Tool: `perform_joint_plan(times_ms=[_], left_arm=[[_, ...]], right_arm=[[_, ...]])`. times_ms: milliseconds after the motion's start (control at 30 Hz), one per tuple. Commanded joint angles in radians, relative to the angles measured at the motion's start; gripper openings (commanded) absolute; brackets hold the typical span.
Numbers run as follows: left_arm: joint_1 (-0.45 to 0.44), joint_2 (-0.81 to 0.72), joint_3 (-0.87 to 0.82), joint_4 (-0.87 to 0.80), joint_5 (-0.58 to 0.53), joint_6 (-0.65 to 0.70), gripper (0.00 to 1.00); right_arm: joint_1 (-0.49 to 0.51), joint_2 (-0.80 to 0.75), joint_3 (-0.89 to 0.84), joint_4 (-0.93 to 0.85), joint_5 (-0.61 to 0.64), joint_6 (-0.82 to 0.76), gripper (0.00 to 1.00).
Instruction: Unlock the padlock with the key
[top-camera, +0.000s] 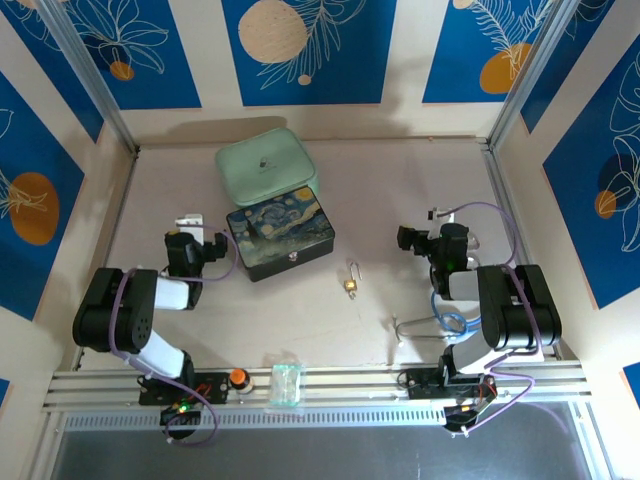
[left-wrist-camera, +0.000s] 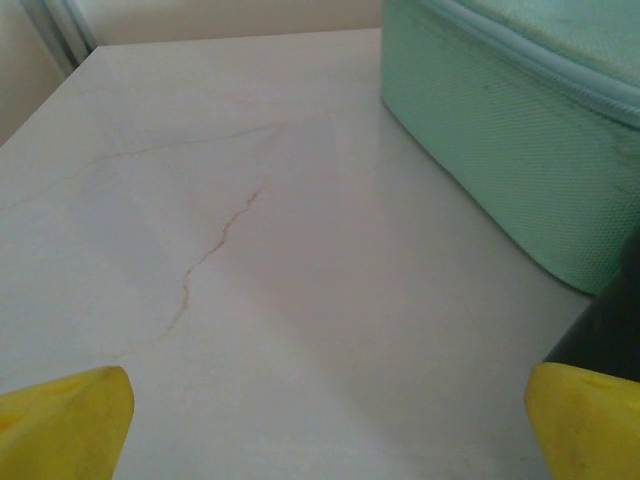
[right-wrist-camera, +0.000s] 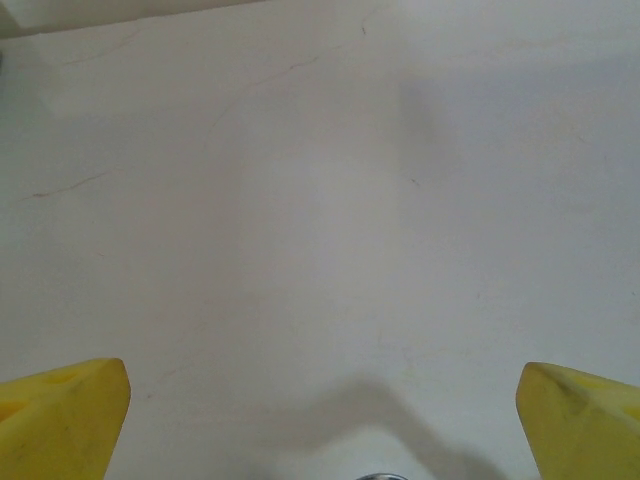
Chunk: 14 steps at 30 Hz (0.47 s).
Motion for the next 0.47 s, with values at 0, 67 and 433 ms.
perform_joint_plan(times_ms=[0,67,433], left_arm=[[0.001,0.004,0.017,0.026,0.089,0.033,0.99],[0.003,0.010,0.025,0.024,0.103,0.037,0.99],[0.002,0.007,0.022,0.025,0.100,0.039,0.99]], right_arm=[[0.000,-0.003,0.025,0.046,-0.013,-0.025,0.99],[0.000,-0.004,0.024,0.048,-0.013,-0.025,0.99],[-0.005,-0.004,0.024,0.050,-0.026,-0.024,0.99]])
